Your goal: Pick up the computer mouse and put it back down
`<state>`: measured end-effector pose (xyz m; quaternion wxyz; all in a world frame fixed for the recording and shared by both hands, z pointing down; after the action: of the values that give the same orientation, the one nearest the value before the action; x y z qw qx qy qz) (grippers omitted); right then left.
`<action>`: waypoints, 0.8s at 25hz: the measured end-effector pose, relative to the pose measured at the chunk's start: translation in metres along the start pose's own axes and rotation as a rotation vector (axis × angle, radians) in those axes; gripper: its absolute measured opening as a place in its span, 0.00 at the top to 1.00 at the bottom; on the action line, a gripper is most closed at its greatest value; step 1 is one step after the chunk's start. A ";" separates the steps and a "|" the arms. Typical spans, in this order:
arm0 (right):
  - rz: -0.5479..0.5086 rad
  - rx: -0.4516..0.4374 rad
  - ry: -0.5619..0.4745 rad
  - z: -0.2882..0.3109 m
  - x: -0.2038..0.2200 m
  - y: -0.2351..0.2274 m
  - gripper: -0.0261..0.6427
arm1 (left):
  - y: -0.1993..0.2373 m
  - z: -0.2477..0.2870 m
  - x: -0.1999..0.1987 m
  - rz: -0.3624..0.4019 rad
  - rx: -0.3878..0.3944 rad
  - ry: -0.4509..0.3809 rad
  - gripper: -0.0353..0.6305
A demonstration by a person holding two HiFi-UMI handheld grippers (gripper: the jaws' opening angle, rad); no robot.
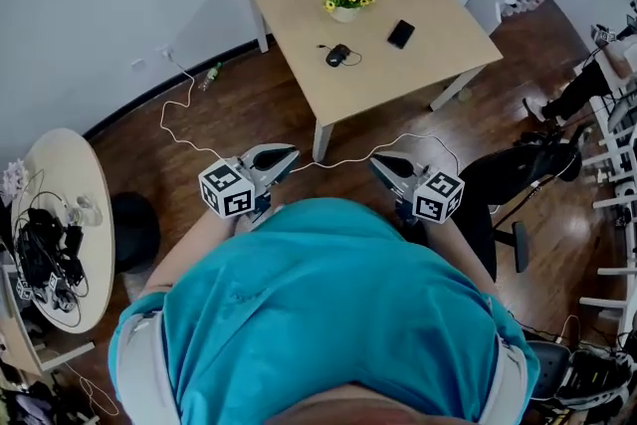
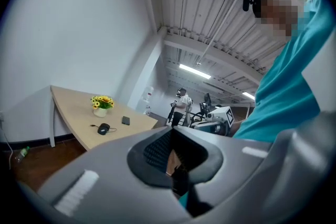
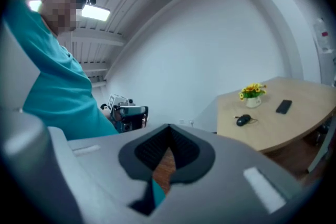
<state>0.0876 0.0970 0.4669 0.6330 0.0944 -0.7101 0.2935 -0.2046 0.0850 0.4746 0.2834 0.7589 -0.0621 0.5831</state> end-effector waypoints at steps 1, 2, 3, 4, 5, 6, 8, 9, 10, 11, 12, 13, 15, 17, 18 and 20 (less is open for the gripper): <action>0.002 -0.003 -0.005 -0.021 0.004 0.004 0.96 | -0.018 0.007 0.008 -0.011 -0.005 -0.008 0.94; 0.004 -0.007 -0.006 -0.041 0.010 0.009 0.96 | -0.037 0.015 0.015 -0.025 -0.010 -0.017 0.94; 0.008 -0.012 -0.004 -0.061 0.016 0.013 0.96 | -0.056 0.022 0.022 -0.035 -0.013 -0.024 0.94; 0.017 -0.015 0.001 -0.080 0.022 0.016 0.96 | -0.076 0.027 0.028 -0.041 -0.012 -0.025 0.94; 0.034 -0.012 0.005 -0.099 0.030 0.019 0.96 | -0.094 0.031 0.035 -0.042 -0.010 -0.019 0.94; 0.059 -0.003 0.007 -0.116 0.037 0.020 0.96 | -0.111 0.034 0.041 -0.041 -0.011 -0.007 0.94; 0.109 0.014 -0.004 -0.140 0.049 0.020 0.96 | -0.135 0.036 0.048 -0.025 -0.017 0.020 0.94; 0.119 0.012 -0.010 -0.146 0.052 0.022 0.96 | -0.144 0.034 0.048 -0.014 -0.021 0.028 0.94; 0.121 0.003 -0.015 -0.149 0.055 0.026 0.96 | -0.150 0.031 0.047 -0.004 -0.026 0.029 0.94; 0.119 -0.008 -0.018 -0.149 0.056 0.031 0.96 | -0.155 0.025 0.045 0.002 -0.035 0.025 0.94; 0.116 -0.017 -0.021 -0.147 0.058 0.037 0.96 | -0.158 0.018 0.043 0.004 -0.045 0.018 0.94; 0.115 -0.024 -0.023 -0.144 0.059 0.043 0.96 | -0.160 0.009 0.042 0.002 -0.056 0.011 0.94; 0.110 -0.032 -0.026 -0.136 0.060 0.055 0.96 | -0.160 -0.010 0.041 -0.004 -0.071 0.000 0.94; 0.100 -0.033 -0.024 -0.125 0.059 0.068 0.96 | -0.156 -0.029 0.037 -0.006 -0.077 -0.011 0.94; 0.095 -0.029 -0.022 -0.118 0.059 0.074 0.96 | -0.153 -0.039 0.034 -0.005 -0.077 -0.016 0.94; 0.088 -0.013 -0.019 -0.101 0.060 0.088 0.96 | -0.144 -0.060 0.029 0.003 -0.072 -0.019 0.94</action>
<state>0.1179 0.2365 0.5011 0.6134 0.0617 -0.7213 0.3157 -0.1850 0.2419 0.4592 0.3089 0.7535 -0.0867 0.5739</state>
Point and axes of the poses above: the fingertips, and each gripper's own axes: z forward along the fingers, y to its left, x out of its underside, the point moved 8 cm from there along -z, backward along the fingers, and after that the axes turned 14 degrees about -y, right-handed, at the moved point
